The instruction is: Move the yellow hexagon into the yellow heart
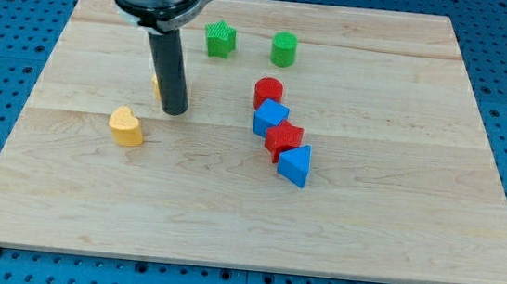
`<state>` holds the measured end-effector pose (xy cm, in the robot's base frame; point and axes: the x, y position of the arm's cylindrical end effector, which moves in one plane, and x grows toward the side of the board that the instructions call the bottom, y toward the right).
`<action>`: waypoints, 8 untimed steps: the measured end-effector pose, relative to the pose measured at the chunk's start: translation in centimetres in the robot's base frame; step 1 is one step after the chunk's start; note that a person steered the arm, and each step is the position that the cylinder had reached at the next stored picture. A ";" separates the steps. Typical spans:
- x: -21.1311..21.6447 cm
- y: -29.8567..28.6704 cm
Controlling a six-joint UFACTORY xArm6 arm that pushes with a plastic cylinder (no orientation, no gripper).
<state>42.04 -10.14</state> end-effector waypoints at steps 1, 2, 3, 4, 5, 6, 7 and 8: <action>-2.0 0.9; -4.7 1.3; -5.4 2.7; -7.6 3.7; -8.2 -0.1; -6.8 -5.0; -6.3 -5.6; -8.3 -5.6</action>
<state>33.78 -15.76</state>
